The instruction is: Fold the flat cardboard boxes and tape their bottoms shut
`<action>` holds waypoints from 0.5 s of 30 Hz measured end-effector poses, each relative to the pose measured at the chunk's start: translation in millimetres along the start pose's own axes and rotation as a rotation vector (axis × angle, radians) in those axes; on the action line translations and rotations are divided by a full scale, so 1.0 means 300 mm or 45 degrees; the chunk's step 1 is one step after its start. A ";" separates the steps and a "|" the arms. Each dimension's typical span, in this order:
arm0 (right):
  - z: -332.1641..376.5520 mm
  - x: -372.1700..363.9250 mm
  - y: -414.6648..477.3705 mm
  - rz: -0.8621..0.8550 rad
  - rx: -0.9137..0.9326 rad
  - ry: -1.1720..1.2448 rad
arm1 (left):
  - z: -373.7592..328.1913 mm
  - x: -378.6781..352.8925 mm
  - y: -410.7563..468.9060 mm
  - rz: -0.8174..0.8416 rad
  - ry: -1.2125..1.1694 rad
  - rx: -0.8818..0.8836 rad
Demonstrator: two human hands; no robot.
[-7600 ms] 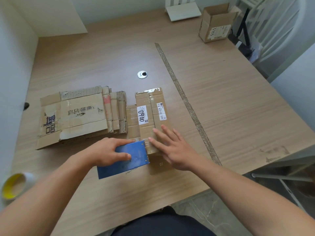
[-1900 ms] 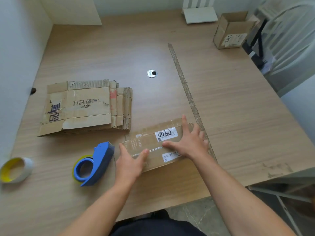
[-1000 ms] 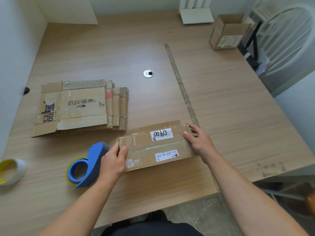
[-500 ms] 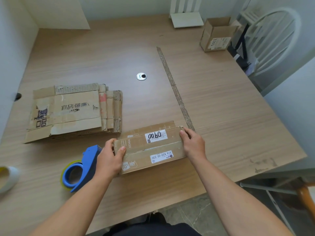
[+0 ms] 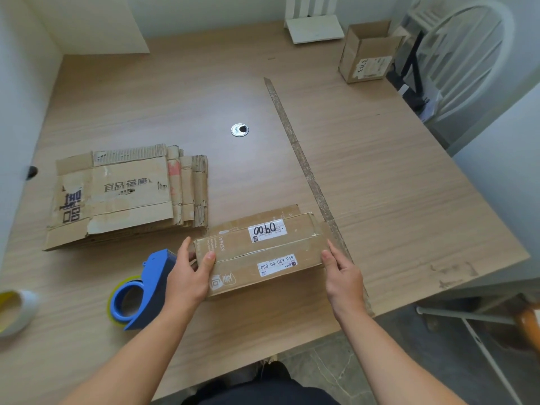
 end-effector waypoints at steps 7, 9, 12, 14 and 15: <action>0.027 0.003 0.001 -0.042 -0.021 -0.006 | 0.026 0.012 -0.084 0.041 -0.033 -0.140; 0.042 -0.001 0.001 0.060 -0.025 -0.037 | 0.021 0.011 -0.104 -0.001 -0.026 -0.139; 0.041 -0.005 -0.014 0.267 0.001 -0.097 | 0.032 0.002 -0.134 0.037 -0.129 -0.123; 0.026 0.006 -0.017 0.259 0.027 -0.111 | 0.055 -0.003 -0.156 0.081 -0.178 -0.113; 0.020 0.009 -0.017 0.221 0.030 -0.103 | 0.067 -0.005 -0.165 0.083 -0.178 -0.104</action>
Point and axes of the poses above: each hand's wrist, its own y-axis towards the middle knuckle, its own x-axis out of the back of the hand, z = x × y, the point moved 4 cm from there along y, towards the middle knuckle, and after that the axes turned 8 degrees about -x, right-handed, at the moved point
